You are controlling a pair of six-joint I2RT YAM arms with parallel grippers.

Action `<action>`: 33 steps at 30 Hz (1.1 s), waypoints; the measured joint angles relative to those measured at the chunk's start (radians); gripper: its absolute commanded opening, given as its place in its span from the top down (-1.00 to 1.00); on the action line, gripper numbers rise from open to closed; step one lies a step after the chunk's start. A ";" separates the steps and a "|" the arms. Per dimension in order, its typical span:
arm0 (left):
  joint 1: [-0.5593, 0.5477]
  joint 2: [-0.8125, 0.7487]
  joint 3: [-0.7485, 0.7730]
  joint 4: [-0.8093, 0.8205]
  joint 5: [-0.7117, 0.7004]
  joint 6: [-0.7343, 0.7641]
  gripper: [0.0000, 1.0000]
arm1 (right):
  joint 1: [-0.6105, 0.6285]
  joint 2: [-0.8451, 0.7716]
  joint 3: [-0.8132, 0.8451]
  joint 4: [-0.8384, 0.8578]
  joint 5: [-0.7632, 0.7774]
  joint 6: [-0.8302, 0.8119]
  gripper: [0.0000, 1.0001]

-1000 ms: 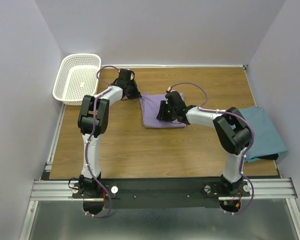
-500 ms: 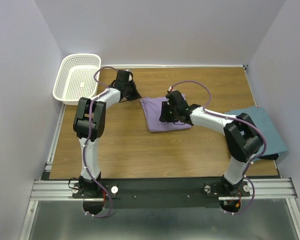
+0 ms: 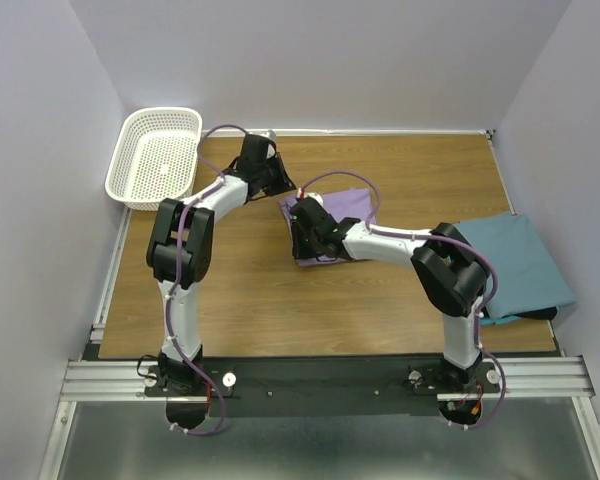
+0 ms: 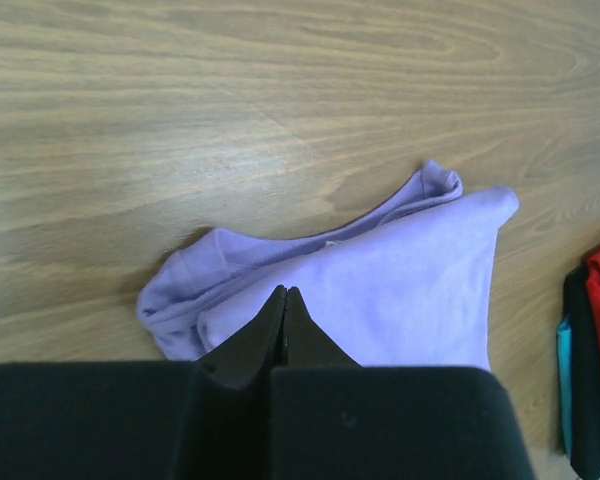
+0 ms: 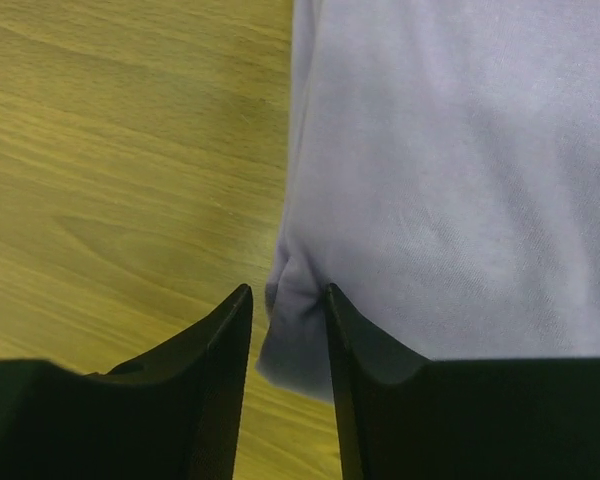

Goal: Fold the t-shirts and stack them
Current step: Neatly place the folded tshirt to the corner

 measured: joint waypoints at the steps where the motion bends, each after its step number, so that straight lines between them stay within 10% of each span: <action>1: -0.002 0.008 0.000 0.003 0.001 0.000 1.00 | 0.006 0.010 0.000 0.000 0.006 0.001 0.25; 13: -0.008 0.127 0.008 0.002 0.003 -0.005 1.00 | 0.064 0.011 -0.019 0.019 0.061 0.039 0.31; 33: -0.003 0.148 0.227 -0.085 -0.001 0.045 0.97 | 0.129 -0.146 -0.076 -0.014 0.113 0.078 -0.41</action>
